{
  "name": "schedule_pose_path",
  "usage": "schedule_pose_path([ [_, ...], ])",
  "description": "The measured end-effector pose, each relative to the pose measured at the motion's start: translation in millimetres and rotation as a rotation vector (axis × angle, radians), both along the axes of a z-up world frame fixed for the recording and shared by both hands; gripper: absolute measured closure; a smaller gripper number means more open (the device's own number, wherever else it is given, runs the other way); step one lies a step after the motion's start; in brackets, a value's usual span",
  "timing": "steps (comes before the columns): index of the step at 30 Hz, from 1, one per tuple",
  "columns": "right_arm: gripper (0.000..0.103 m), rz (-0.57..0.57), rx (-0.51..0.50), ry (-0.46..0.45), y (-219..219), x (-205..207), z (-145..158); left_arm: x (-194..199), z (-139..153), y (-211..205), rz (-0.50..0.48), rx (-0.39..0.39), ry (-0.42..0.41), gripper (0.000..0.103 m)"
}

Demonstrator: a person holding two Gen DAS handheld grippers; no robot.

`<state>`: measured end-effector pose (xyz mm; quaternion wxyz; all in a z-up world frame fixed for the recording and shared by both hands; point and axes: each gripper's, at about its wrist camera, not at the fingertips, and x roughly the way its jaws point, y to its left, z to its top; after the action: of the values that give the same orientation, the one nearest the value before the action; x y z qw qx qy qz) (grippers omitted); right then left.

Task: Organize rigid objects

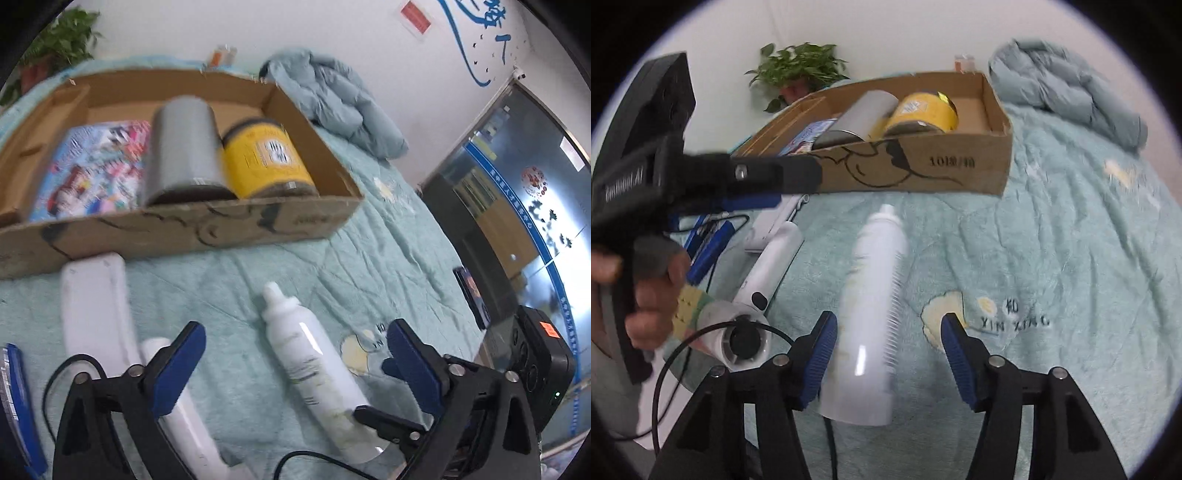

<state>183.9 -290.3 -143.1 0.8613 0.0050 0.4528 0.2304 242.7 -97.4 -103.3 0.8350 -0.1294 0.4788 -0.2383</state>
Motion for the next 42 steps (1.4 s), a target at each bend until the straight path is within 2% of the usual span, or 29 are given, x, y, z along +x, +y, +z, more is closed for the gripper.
schedule_pose_path([
  [2, 0.045, 0.015, 0.054, 0.070, 0.0, 3.4, -8.9, 5.7, -11.3, -9.2, -0.039, -0.021, 0.055, 0.019],
  [3, 0.045, 0.032, 0.059, 0.091, 3.8, 2.7, -12.4, 7.2, -16.2, -13.1, -0.054, -0.023, 0.075, 0.021],
  [6, 0.044, 0.072, 0.056, 0.118, 16.4, -0.6, -20.4, 9.5, -27.5, -24.2, -0.077, 0.020, 0.115, 0.027],
  [8, 0.045, 0.057, 0.066, 0.141, 21.5, 0.5, -26.4, 10.4, -35.7, -30.9, -0.091, 0.056, 0.140, 0.035],
  [11, 0.051, 0.029, 0.097, 0.155, 21.4, 5.9, -29.6, 14.5, -50.8, -38.1, -0.109, 0.070, 0.206, 0.045],
  [14, 0.053, 0.031, 0.129, 0.166, 19.7, 7.3, -30.9, 14.0, -57.9, -41.0, -0.117, 0.063, 0.225, 0.047],
  [18, 0.053, 0.021, 0.130, 0.134, 20.6, 1.5, -31.9, 13.1, -59.1, -41.6, -0.107, 0.051, 0.226, 0.050],
  [25, 0.053, 0.045, 0.149, 0.112, 10.6, -1.2, -31.2, 4.9, -54.0, -43.0, -0.061, 0.053, 0.183, 0.053],
  [28, 0.054, 0.055, 0.141, 0.077, 3.0, -3.6, -20.6, 1.1, -37.4, -40.0, -0.049, 0.050, 0.138, 0.053],
  [30, 0.055, 0.059, 0.148, 0.040, 1.8, -6.9, -7.7, 0.0, -16.5, -38.8, -0.043, 0.055, 0.080, 0.053],
  [38, 0.057, 0.064, 0.176, -0.154, -4.3, 15.3, 61.3, 23.7, 83.2, -36.7, -0.022, 0.096, -0.154, 0.055],
  [42, 0.057, 0.070, 0.175, -0.258, -2.3, 36.1, 100.3, 48.6, 129.4, -35.6, -0.020, 0.094, -0.237, 0.055],
])
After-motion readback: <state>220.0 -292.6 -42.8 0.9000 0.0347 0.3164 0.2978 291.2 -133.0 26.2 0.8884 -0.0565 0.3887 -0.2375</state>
